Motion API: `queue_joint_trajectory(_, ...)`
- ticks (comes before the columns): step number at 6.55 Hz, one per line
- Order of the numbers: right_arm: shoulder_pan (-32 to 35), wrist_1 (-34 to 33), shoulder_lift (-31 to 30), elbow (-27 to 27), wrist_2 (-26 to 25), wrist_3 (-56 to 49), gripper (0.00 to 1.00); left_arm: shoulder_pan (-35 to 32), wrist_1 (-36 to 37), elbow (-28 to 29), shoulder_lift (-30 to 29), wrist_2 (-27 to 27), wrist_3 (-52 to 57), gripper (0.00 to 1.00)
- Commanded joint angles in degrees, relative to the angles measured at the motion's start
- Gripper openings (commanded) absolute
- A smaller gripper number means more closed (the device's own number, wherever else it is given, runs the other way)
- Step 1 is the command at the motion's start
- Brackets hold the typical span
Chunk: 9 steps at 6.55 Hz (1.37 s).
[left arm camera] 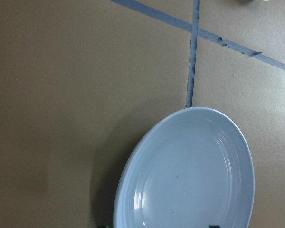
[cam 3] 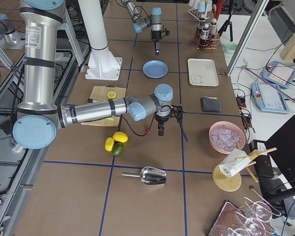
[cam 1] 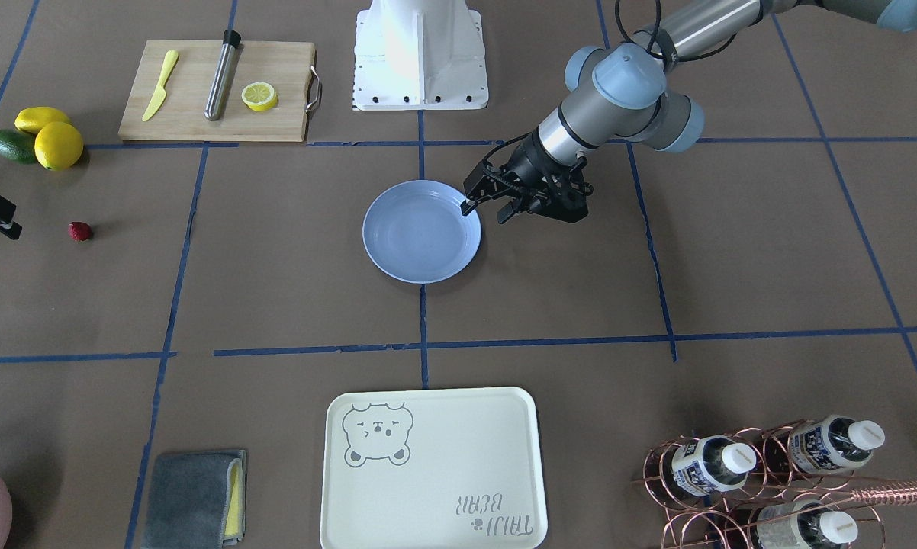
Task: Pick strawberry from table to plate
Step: 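Grasp the red strawberry with the right gripper while the left arm draws back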
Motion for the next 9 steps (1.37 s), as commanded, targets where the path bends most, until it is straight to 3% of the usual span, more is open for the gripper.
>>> queue_joint_trajectory(1,-9.97,8.90,-2.19,-0.55,-7.44,12.20,1.00,-0.72,0.01,-0.02,0.05,0.01,0.00,0.77)
queue_joint_trajectory(7,-14.49,14.28,-2.02,-6.27,-8.00,12.58,0.92,-1.34,0.01,-0.29,0.14,0.10,0.00,0.77)
queue_joint_trajectory(8,-14.76,14.28,-2.11,-6.27,-7.91,12.58,0.88,-1.25,0.01,-0.29,0.22,0.10,0.00,0.77)
queue_joint_trajectory(9,-14.76,14.28,-2.19,-6.27,-7.74,12.58,0.75,-1.25,0.01,-0.29,0.40,0.10,0.00,0.77)
